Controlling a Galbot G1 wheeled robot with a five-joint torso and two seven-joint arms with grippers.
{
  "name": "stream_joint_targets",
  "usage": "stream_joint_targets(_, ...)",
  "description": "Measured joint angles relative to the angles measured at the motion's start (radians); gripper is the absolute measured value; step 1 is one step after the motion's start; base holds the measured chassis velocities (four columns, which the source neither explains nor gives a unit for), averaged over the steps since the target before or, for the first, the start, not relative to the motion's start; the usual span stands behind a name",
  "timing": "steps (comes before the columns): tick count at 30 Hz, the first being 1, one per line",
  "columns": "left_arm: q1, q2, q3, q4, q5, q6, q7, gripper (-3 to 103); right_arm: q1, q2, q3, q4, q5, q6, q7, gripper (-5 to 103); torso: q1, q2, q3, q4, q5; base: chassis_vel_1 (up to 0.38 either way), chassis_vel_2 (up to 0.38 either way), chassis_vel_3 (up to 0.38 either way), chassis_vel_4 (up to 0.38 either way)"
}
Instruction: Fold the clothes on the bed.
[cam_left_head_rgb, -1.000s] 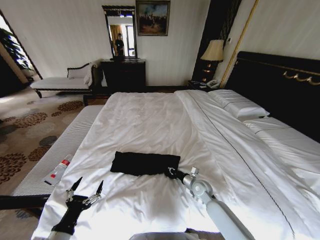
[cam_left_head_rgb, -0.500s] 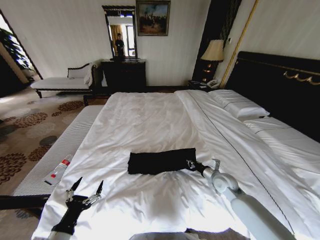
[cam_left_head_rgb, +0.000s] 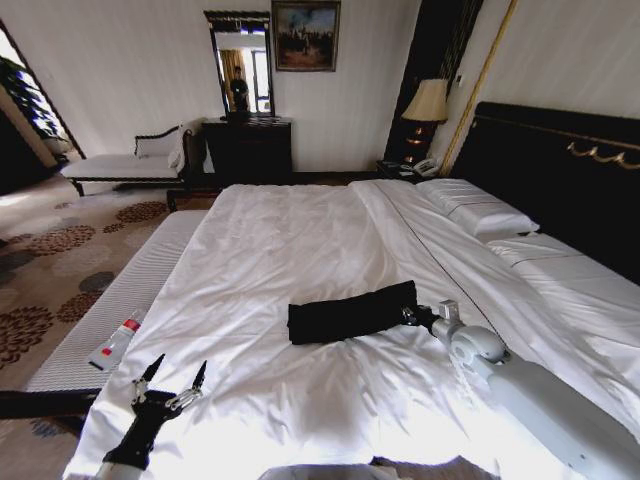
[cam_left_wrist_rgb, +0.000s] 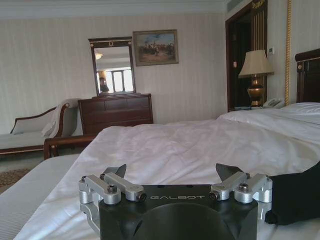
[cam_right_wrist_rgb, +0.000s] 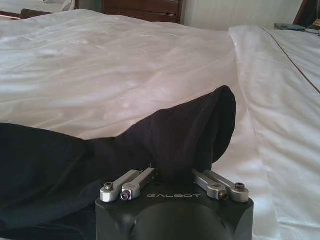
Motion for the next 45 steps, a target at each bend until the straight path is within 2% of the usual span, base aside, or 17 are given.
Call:
stream_joint_targets(3, 0.000, 0.000, 0.000, 0.000, 0.000, 0.000, 0.000, 100, 0.011, 0.009, -0.018, 0.047, 0.026, -0.029, 0.019, 8, 0.000, 0.000, 0.000, 0.0000, -0.0001, 0.000, 0.000, 0.000, 0.000)
stream_joint_targets(8, 0.000, 0.000, 0.000, 0.000, 0.000, 0.000, 0.000, 100, 0.087, 0.073, -0.089, 0.158, 0.146, -0.094, 0.095, 8, 0.000, 0.000, 0.000, 0.0003, -0.0005, 0.000, 0.000, 0.000, 0.000)
stream_joint_targets(12, 0.000, 0.000, 0.000, 0.000, 0.000, 0.000, 0.000, 100, 0.129, 0.119, -0.141, 0.171, 0.164, -0.111, 0.113, 8, 0.000, 0.000, 0.000, 0.0003, -0.0002, 0.000, 0.000, 0.000, 0.000)
stream_joint_targets(18, 0.000, 0.000, 0.000, 0.000, 0.000, 0.000, 0.000, 100, 0.182, 0.178, -0.240, 0.145, 0.141, -0.116, 0.110, 8, 0.000, 0.000, 0.000, 0.0000, -0.0002, 0.000, 0.000, 0.000, 0.000)
stream_joint_targets(25, 0.000, 0.000, 0.000, 0.000, 0.000, 0.000, 0.000, 100, 0.224, 0.211, -0.303, 0.127, 0.129, -0.116, 0.110, 8, 0.000, 0.000, 0.000, 0.0002, -0.0002, 0.000, 0.000, 0.000, 0.000)
stream_joint_targets(29, 0.000, 0.000, 0.000, 0.000, 0.000, 0.000, 0.000, 100, 0.242, 0.233, -0.357, 0.058, 0.077, -0.102, 0.091, 8, 0.000, 0.000, 0.000, 0.0002, -0.0001, 0.000, 0.000, 0.000, 0.000)
stream_joint_targets(45, 0.000, 0.000, 0.000, 0.000, 0.000, 0.000, 0.000, 100, 0.284, 0.300, -0.416, -0.009, 0.061, -0.096, 0.114, 8, 0.000, 0.000, 0.000, 0.0002, -0.0001, 0.000, 0.000, 0.000, 0.000)
